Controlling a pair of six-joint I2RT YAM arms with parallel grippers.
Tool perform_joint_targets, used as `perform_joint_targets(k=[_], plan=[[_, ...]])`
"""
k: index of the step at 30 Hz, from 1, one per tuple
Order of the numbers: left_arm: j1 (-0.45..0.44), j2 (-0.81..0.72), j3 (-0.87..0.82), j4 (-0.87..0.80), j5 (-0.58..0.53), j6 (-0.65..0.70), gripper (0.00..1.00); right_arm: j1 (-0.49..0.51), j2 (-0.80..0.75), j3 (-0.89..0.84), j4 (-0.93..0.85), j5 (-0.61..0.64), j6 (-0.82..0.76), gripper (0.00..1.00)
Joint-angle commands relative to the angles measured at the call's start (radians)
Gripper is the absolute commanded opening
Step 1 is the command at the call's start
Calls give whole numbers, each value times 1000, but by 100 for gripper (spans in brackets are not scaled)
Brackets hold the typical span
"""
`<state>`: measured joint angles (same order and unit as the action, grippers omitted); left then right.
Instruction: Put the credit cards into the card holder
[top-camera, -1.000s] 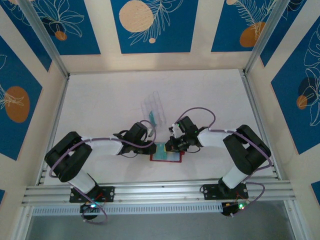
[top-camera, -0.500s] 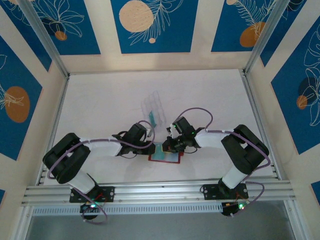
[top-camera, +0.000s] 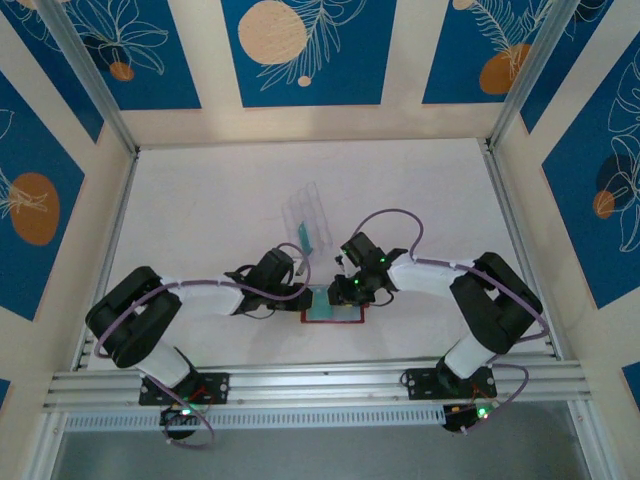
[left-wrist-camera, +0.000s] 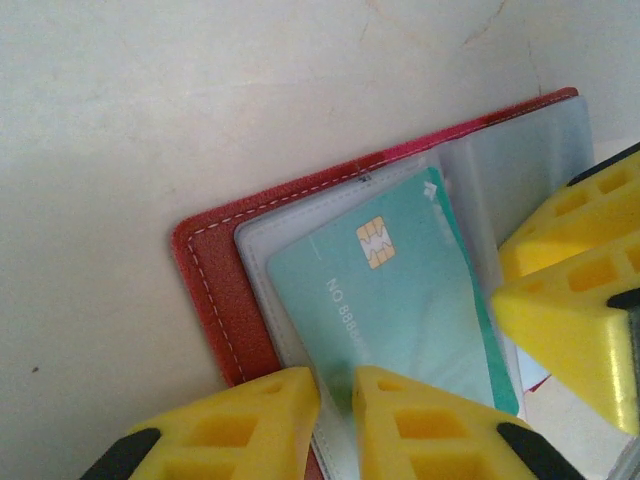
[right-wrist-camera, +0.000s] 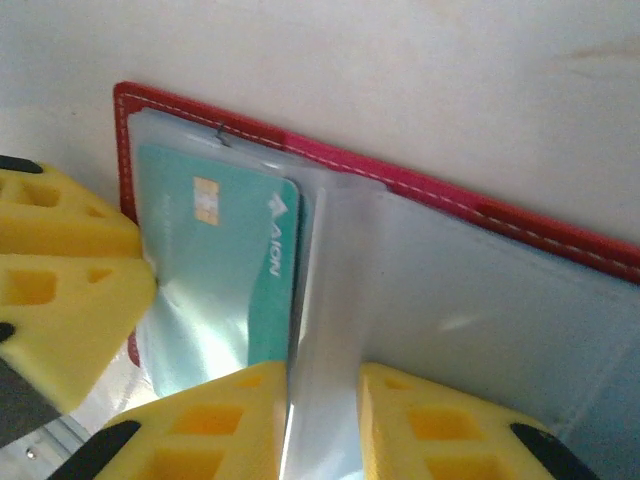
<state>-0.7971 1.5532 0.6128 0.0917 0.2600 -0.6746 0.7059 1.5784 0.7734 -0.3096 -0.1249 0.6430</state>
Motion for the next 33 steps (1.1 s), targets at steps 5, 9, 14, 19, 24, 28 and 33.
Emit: perform_joint_targets(k=[5, 9, 14, 19, 24, 28, 33], plan=[[-19, 56, -51, -134, -22, 0, 20, 15, -101, 74, -177, 164, -79, 35], [-19, 60, -51, -130, -19, -3, 20, 17, -75, 126, -234, 236, -119, 37], [-19, 58, -52, -128, -19, -5, 20, 33, -15, 175, -272, 313, -144, 37], [-19, 59, -50, -128, -18, -5, 20, 57, 46, 197, -277, 367, -152, 38], [-20, 60, -45, -131, -16, -5, 20, 99, 113, 207, -300, 471, -129, 39], [-19, 66, -40, -134, -16, 0, 20, 138, 160, 215, -318, 521, -85, 42], [-19, 66, -39, -135, -16, 1, 20, 154, 207, 209, -290, 464, -39, 38]])
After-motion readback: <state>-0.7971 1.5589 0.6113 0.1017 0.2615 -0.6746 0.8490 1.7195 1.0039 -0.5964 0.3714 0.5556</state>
